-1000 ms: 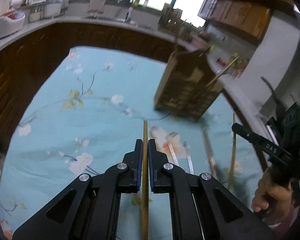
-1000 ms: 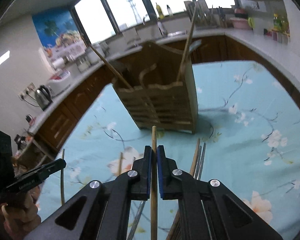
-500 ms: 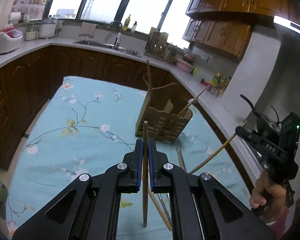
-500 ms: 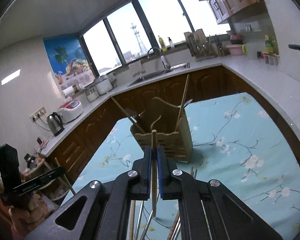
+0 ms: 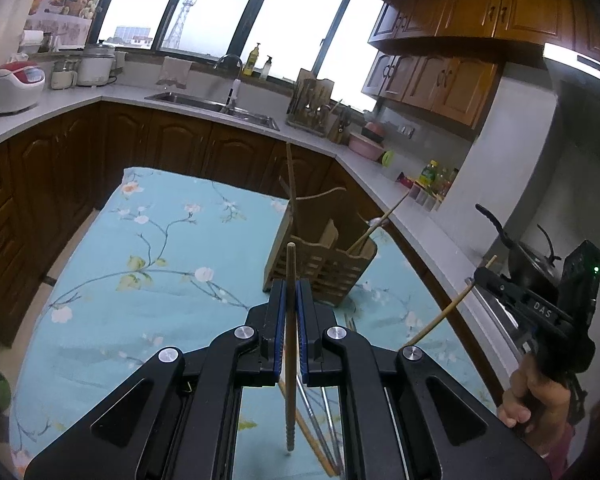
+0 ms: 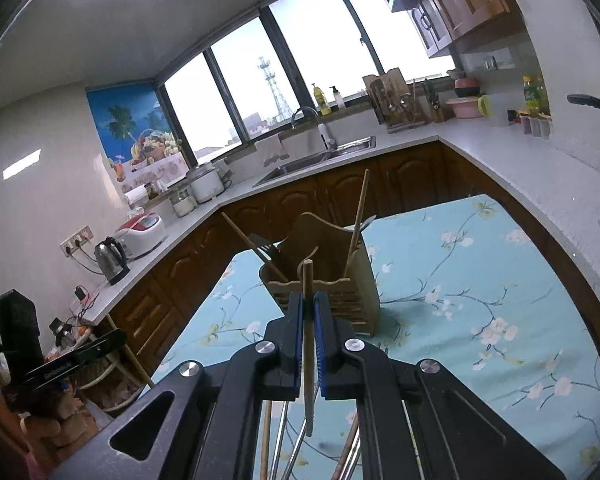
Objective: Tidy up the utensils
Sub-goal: 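Lift both chopsticks and carry them toward the wooden holder, then lower both chopsticks into the holder and open both tools, then withdraw both open tools back toward the remaining utensils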
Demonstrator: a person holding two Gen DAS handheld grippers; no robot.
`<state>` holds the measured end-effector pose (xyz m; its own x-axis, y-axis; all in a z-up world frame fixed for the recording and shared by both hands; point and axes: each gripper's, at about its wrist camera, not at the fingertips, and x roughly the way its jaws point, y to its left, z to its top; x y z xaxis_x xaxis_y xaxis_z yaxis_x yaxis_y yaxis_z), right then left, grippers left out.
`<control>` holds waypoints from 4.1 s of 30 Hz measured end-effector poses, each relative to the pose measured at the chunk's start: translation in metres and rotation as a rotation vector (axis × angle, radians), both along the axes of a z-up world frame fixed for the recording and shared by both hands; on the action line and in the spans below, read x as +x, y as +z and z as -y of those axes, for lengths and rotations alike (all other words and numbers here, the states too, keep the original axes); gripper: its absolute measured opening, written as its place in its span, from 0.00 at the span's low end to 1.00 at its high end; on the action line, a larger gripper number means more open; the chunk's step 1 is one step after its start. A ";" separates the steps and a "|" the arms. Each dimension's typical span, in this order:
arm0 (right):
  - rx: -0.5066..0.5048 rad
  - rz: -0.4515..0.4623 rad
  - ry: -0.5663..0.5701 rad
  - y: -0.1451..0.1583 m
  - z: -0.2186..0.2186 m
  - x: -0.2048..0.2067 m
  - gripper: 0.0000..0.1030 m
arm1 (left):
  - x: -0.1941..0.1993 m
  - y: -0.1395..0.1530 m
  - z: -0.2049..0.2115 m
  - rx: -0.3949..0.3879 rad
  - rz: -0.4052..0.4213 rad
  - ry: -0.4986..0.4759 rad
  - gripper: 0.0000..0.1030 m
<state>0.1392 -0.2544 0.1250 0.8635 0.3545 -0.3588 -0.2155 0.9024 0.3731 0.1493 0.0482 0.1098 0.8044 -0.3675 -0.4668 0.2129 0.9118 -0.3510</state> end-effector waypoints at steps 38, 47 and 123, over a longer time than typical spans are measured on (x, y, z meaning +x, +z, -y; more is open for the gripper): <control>-0.027 0.209 -0.144 0.060 0.014 0.127 0.05 | 0.184 0.059 0.057 -0.051 0.238 0.160 0.04; -0.023 0.128 -0.144 0.010 0.009 0.143 0.06 | 0.190 0.009 0.066 -0.024 0.185 0.148 0.04; -0.007 -0.149 -0.114 -0.116 0.019 -0.011 0.96 | 0.008 -0.126 0.020 0.078 -0.210 0.165 0.89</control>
<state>0.1280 -0.2736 0.0092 0.8352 0.2542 -0.4878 -0.0543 0.9205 0.3868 0.1577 0.0279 -0.0157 0.7331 -0.1958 -0.6514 -0.0111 0.9541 -0.2993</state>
